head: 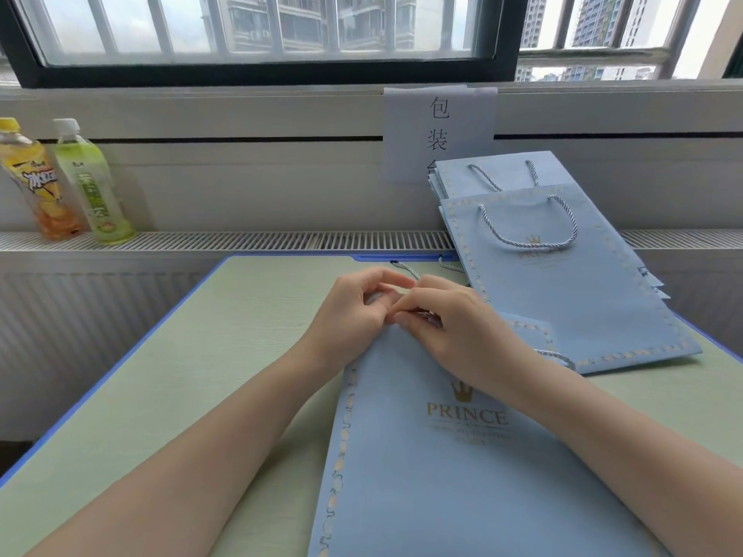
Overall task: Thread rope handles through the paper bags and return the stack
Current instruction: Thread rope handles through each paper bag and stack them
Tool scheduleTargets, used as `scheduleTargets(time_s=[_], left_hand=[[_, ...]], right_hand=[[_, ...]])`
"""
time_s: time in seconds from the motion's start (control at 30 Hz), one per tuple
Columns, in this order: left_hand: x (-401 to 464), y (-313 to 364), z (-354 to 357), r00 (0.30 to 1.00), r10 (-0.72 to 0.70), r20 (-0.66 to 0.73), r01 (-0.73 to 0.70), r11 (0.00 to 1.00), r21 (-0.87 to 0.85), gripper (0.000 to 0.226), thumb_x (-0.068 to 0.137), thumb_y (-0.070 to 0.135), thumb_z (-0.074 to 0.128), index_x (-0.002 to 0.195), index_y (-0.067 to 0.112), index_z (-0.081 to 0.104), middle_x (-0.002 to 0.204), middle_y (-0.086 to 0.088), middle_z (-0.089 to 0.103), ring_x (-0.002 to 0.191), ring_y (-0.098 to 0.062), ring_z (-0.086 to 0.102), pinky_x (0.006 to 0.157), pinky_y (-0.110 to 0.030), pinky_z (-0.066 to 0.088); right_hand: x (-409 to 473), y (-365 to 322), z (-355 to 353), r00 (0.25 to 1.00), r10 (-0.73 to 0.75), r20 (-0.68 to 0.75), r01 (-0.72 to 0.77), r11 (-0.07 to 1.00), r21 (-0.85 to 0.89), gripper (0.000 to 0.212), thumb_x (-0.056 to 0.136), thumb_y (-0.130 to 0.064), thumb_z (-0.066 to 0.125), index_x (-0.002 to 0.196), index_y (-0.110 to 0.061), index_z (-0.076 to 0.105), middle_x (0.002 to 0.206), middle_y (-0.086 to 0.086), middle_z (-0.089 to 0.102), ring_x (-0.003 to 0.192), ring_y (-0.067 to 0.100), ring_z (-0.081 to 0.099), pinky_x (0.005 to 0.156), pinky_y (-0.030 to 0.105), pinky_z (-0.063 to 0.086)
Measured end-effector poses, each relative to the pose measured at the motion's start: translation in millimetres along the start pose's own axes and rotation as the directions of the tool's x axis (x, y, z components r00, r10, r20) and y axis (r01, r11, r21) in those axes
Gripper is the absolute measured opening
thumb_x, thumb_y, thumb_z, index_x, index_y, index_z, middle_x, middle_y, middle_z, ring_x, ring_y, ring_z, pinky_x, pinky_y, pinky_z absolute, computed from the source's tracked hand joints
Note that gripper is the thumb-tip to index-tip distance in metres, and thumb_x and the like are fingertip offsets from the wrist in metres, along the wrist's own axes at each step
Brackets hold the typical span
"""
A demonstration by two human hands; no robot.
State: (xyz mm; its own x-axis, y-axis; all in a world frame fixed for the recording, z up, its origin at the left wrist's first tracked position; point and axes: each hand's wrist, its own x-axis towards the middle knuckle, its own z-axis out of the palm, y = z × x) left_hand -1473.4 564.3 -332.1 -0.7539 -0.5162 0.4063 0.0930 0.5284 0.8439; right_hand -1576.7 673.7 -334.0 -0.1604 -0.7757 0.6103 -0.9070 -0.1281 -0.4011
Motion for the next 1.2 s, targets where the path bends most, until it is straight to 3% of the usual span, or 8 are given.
scheduleTargets(time_s=[0.13,0.33,0.5,0.7,0.8,0.9,1.1,1.2], left_hand=[[-2,2,0,1.000,0.002,-0.020,-0.003,0.999,-0.051,0.028,0.094,-0.005,0.046,0.100,0.015,0.066,0.092,-0.016,0.070,0.087,-0.029,0.066,0.081,-0.037,0.053],[-4,7,-1,0.999,-0.006,-0.038,0.003,0.997,-0.076,0.028,0.093,-0.006,0.045,0.098,0.014,0.064,0.089,-0.011,0.068,0.075,-0.013,0.064,0.069,-0.028,0.052],[-5,10,-1,0.998,0.047,-0.048,-0.050,0.996,-0.075,0.027,0.093,-0.003,0.047,0.099,0.016,0.065,0.088,-0.019,0.065,0.073,-0.035,0.058,0.066,-0.038,0.046],[-2,13,-2,0.999,0.026,-0.033,-0.027,0.999,-0.028,0.025,0.093,-0.001,0.050,0.098,0.018,0.065,0.085,-0.019,0.063,0.069,-0.022,0.052,0.063,-0.028,0.041],[0,12,-8,0.998,-0.017,0.056,0.004,0.974,0.227,0.016,0.091,0.006,0.055,0.101,0.015,0.065,0.079,-0.002,0.062,0.071,-0.009,0.055,0.068,-0.019,0.042],[3,8,-14,0.987,-0.034,0.155,-0.058,0.829,0.556,0.012,0.090,0.015,0.056,0.091,0.014,0.068,0.080,0.004,0.063,0.081,-0.012,0.057,0.073,-0.024,0.044],[4,6,-13,0.990,-0.043,0.135,-0.039,0.832,0.554,0.015,0.093,0.017,0.053,0.078,0.020,0.056,0.072,0.011,0.054,0.081,-0.016,0.052,0.073,-0.034,0.042],[4,7,-13,0.990,-0.050,0.130,-0.007,0.915,0.402,0.018,0.093,0.010,0.053,0.076,0.015,0.058,0.067,0.006,0.055,0.064,-0.009,0.048,0.062,-0.028,0.038]], right_hand=[[1,-1,-5,0.992,0.128,-0.005,-0.128,0.991,0.032,0.011,0.084,-0.013,0.067,0.095,-0.017,0.068,0.087,-0.004,0.049,0.082,-0.001,0.047,0.075,0.006,0.033],[-1,-1,-7,0.995,0.100,0.010,-0.095,0.969,-0.228,0.028,0.087,-0.037,0.061,0.110,-0.022,0.056,0.103,-0.009,0.055,0.104,0.015,0.045,0.092,0.032,0.034],[0,0,-12,0.991,0.134,-0.013,-0.133,0.988,0.076,0.007,0.088,-0.018,0.061,0.094,-0.019,0.058,0.084,-0.022,0.058,0.084,-0.012,0.053,0.074,0.007,0.038],[3,4,-14,0.994,0.079,-0.082,-0.068,0.989,0.129,0.005,0.085,-0.016,0.067,0.085,-0.016,0.071,0.092,-0.003,0.061,0.088,0.009,0.057,0.079,0.013,0.042],[4,4,-17,0.987,0.086,-0.133,-0.071,0.991,0.117,0.011,0.088,-0.017,0.062,0.087,-0.015,0.073,0.087,-0.001,0.056,0.078,0.003,0.051,0.073,0.009,0.037],[4,4,-18,0.984,0.132,-0.123,-0.115,0.984,0.136,0.011,0.088,-0.010,0.063,0.091,-0.015,0.072,0.083,-0.007,0.062,0.077,0.002,0.056,0.071,0.011,0.041],[3,2,-15,0.991,0.117,-0.062,-0.110,0.989,0.102,0.007,0.085,-0.011,0.067,0.087,-0.015,0.072,0.075,-0.015,0.063,0.075,-0.001,0.057,0.069,0.008,0.040],[3,4,-14,0.998,0.050,-0.046,-0.049,0.998,0.034,0.011,0.086,-0.021,0.064,0.084,-0.014,0.073,0.071,-0.015,0.053,0.069,-0.003,0.049,0.065,0.009,0.035]])
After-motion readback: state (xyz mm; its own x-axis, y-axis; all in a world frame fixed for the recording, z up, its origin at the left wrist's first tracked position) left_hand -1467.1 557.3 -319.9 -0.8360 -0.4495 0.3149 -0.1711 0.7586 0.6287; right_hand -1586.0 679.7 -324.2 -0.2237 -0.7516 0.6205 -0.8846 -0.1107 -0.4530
